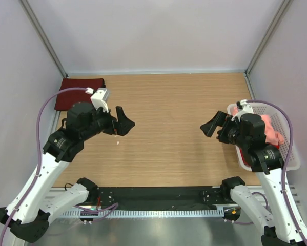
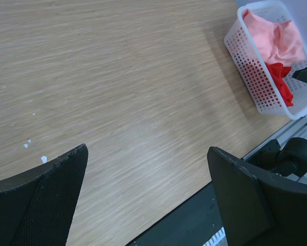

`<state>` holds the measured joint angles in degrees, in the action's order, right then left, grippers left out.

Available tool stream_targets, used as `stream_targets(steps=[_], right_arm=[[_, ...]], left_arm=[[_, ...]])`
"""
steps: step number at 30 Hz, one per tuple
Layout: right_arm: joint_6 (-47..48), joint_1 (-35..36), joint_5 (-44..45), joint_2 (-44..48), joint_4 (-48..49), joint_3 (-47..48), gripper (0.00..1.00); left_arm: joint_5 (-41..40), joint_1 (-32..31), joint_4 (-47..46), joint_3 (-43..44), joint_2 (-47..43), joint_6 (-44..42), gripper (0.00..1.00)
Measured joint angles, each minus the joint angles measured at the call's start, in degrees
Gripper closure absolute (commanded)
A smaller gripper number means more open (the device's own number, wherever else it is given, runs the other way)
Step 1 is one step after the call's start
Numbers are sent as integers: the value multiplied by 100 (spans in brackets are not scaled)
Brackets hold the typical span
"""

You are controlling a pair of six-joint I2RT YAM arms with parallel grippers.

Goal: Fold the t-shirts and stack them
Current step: Grab the tshirt from the pile

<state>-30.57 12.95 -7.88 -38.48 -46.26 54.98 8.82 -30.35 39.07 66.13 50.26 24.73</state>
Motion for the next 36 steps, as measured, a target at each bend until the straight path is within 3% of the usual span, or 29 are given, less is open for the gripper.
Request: stream_targets(steps=[6, 14, 17, 21, 29, 36], right_arm=[[-66, 0, 802, -192, -404, 439, 0], [-411, -94, 3539, -1805, -1250, 1694, 0], [-540, -527, 4570, -2618, -1320, 1886, 1], [-645, -1202, 5294, -3193, -1331, 1845, 6], [-619, -2721, 5348, -3910, -511, 1556, 9], [-566, -3661, 4568, -4527, 271, 1062, 10]], left_arm=[[-238, 0, -74, -437, -140, -127, 0], [-756, 0, -72, -986, -85, -149, 0], [-774, 0, -83, -994, -55, -162, 0], [-776, 0, -109, -994, -24, -221, 0], [-780, 0, -111, -1008, 0, -271, 0], [-933, 0, -109, -1019, 129, -273, 0]])
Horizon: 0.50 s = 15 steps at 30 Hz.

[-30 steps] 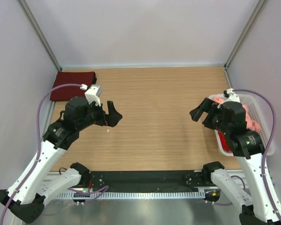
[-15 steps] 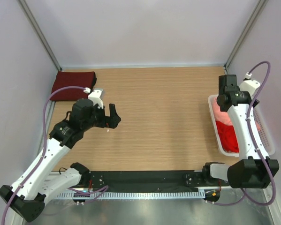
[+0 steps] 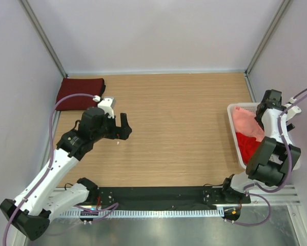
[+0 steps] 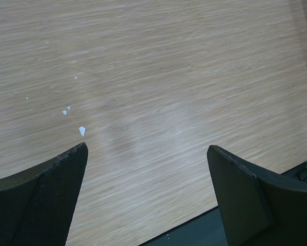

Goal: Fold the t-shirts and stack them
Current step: Grab the tshirt from the pile

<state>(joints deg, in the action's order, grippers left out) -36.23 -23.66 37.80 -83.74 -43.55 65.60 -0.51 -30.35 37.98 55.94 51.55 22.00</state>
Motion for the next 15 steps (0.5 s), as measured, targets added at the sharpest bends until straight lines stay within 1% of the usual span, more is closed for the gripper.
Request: stream_targets(steps=[1, 2, 3, 5, 6, 7, 8, 9, 12, 15], right_arm=[[-2, -92, -129, -85, 92, -52, 12], [-4, -146, -234, -157, 160, -83, 27], [11, -173, -326, -232, 203, -94, 38], [9, -170, -472, -319, 275, -87, 54], [-4, -168, -514, -330, 273, -70, 67], [9, -168, -546, -330, 267, -39, 83], [11, -166, -586, -328, 221, 39, 83], [15, -164, -643, -330, 109, 197, 99], [85, -164, -870, -321, -293, 922, 99], [223, -164, -1394, -208, -605, 1932, 99]], left_arm=[[-15, 0, 0, 0, 20, 0, 0], [-35, 0, 2, 0, 39, 0, 0], [-46, 0, 2, 0, 55, 0, 0], [-63, 0, 2, 0, 74, 0, 1], [-79, 0, 4, 0, 81, 0, 0], [-92, 0, 4, 0, 85, 0, 1], [-96, 0, 4, 0, 85, 0, 0], [-96, 0, 4, 0, 85, 0, 1], [-98, 0, 4, 0, 83, 0, 1], [-98, 0, 4, 0, 83, -2, 1]])
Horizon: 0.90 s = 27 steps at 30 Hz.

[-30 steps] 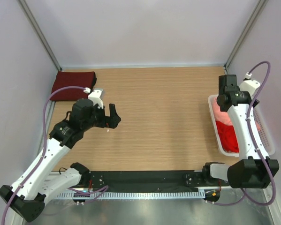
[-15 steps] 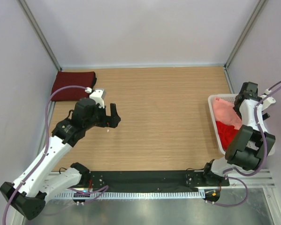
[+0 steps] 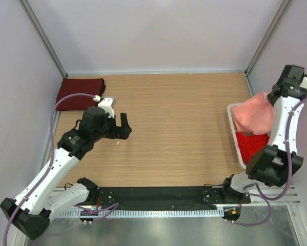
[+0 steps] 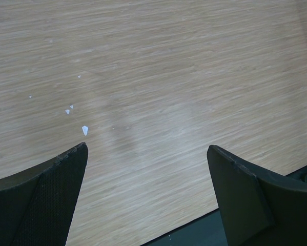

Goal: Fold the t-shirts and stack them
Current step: Grab the tshirt from the pile, then move the tshirt to the center of the board

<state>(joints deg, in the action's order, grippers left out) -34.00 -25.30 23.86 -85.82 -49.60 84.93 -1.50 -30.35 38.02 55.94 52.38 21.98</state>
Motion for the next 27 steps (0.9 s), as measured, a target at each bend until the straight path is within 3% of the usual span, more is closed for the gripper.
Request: stream_targets(steps=[7, 12, 14, 17, 20, 27], right_arm=[[26, 219, -2627, 557, -48, 2232, 99], [-247, 1685, -4105, 494, 444, 3434, 99], [-367, 2297, -4607, 492, 706, 3510, 99], [-557, 2896, -4975, 767, 1279, 2802, 99], [-667, 3410, -5132, 1176, 1725, 1475, 98], [-339, 4562, -4605, 1384, 1880, -2271, 61]], left_arm=[[-87, 0, 2, 0, -28, 4, 1], [-269, 0, 20, 9, -35, 55, 1], [-407, 0, 66, 39, -13, 129, 1], [-592, 11, 170, 120, 59, 229, 1], [-713, 17, 286, 179, 116, 361, 1], [-931, 35, 647, 313, 122, 844, 1]])
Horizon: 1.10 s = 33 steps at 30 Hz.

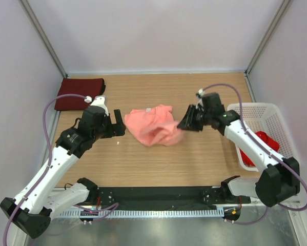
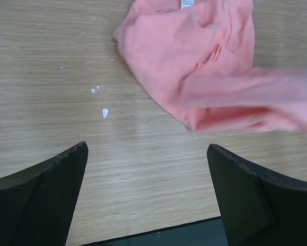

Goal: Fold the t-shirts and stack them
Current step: Move the tshirt to the center of the board, then flatten the tshirt out

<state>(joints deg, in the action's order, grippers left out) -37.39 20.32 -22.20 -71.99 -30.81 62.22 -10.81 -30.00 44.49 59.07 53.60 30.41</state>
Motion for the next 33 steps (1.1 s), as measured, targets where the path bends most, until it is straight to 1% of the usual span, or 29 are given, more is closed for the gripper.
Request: stream_targets(steps=[1, 2, 4, 7, 10, 13, 16, 18, 22, 24, 29, 33], right_arm=[[83, 103, 149, -50, -131, -382, 52], [140, 197, 291, -98, -339, -704, 48], [260, 260, 575, -114, -678, -1060, 40], [367, 258, 990, -39, -866, -1097, 35], [481, 249, 1325, 94, -822, -905, 35], [645, 247, 1467, 87, -407, -704, 44], [789, 319, 1493, -199, -87, -439, 46], [883, 546, 1591, -415, 70, -345, 46], [918, 1530, 2072, -503, 11, -372, 44], [859, 1952, 2262, -435, 83, -525, 43], [614, 2439, 2771, -190, 85, -1141, 41], [326, 2500, 3296, -188, 87, -1427, 40]], left_arm=[[-2, 4, 24, -9, -13, 87, 1], [0, 4, 15, -31, -31, 160, 1], [15, 4, -17, -116, -66, 289, 2], [212, 13, -129, -302, 90, 540, 6], [553, 13, -420, -446, 527, 732, 8], [857, 13, -743, -634, 999, 896, 10], [1043, 48, -994, -695, 1495, 1060, 12], [1187, 107, -1220, -693, 1821, 1154, 15], [1497, 350, -1593, -691, 2380, 1285, 17], [1596, 592, -1725, -686, 2573, 1318, 17], [1582, 1187, -1921, -511, 3053, 1353, 17], [1639, 1300, -2044, -111, 3689, 1279, 19]])
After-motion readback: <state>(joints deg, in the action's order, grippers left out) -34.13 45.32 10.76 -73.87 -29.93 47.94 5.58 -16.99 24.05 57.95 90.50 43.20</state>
